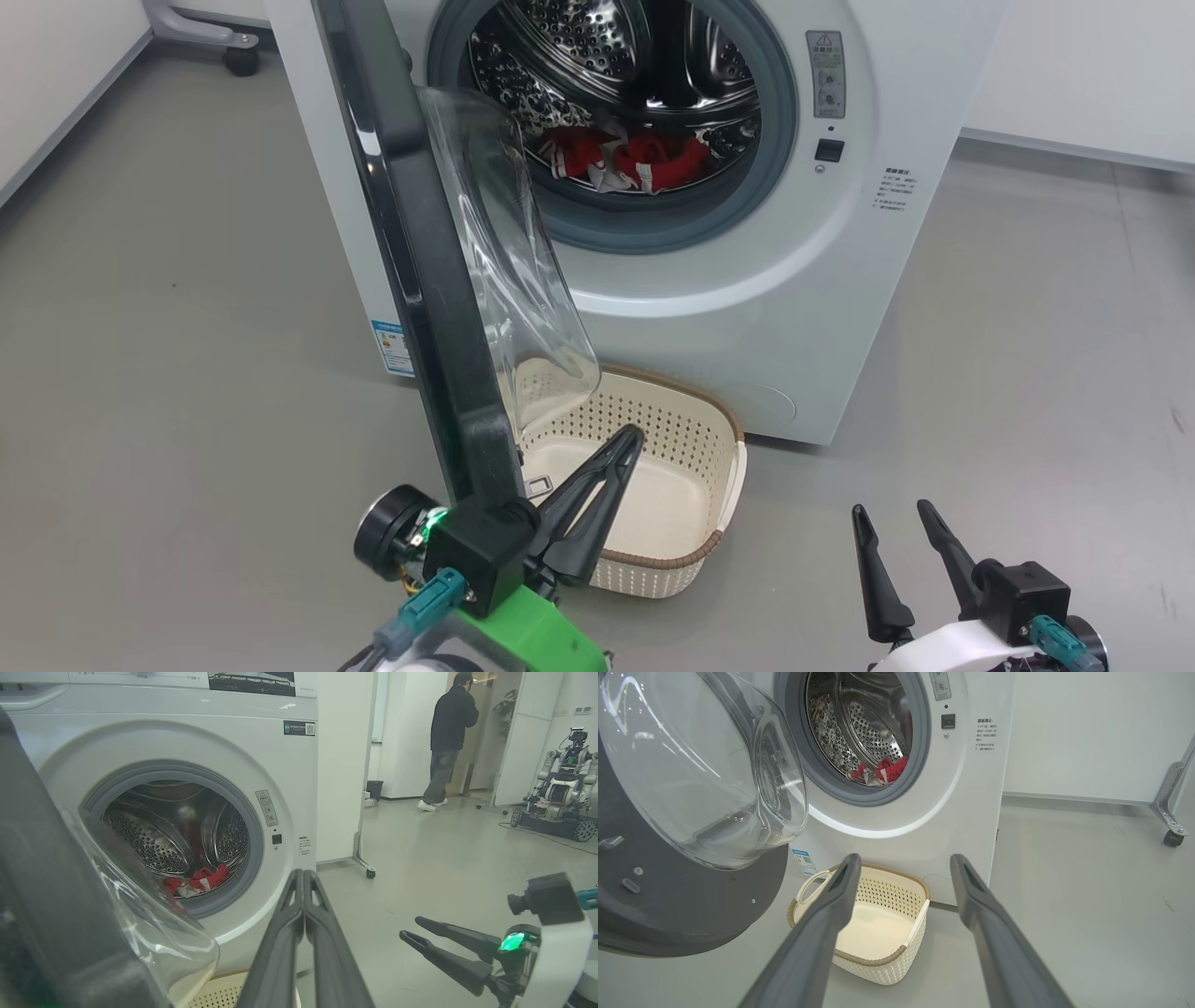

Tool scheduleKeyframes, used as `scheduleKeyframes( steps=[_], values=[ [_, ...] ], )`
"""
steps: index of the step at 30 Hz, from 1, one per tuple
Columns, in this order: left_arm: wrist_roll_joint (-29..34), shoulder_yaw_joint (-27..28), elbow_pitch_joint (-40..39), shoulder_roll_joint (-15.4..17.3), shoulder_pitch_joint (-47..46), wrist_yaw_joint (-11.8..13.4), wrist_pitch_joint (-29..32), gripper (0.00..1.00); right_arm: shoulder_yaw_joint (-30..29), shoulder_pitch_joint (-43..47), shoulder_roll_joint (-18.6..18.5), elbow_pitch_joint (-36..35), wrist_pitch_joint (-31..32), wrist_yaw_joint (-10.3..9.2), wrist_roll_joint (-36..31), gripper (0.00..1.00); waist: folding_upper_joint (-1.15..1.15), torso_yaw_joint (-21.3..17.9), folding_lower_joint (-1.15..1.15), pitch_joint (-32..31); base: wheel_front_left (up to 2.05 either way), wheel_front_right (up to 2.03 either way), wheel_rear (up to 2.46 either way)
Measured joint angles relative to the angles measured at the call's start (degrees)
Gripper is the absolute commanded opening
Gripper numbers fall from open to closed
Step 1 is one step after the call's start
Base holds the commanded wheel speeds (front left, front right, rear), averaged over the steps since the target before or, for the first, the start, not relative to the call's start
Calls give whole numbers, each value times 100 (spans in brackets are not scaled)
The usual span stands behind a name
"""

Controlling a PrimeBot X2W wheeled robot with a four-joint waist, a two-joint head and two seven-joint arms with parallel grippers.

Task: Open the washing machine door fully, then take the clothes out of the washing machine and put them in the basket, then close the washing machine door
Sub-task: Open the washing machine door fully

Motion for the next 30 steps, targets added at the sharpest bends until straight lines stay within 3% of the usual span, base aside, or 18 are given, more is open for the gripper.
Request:
scheduleKeyframes(
  steps=[15, 30],
  values=[
    [242, 359, 461, 44, 188, 557, 298, 0, -68, 2, 29, 2, 0, 49, -1, 100, 0, -57, 0, 62, 0, 0, 0],
    [289, 689, 610, 46, 188, 822, 292, 0, -155, 2, 48, 3, 0, 101, -51, 100, 0, -43, 0, 132, 0, 0, 0]
  ],
)
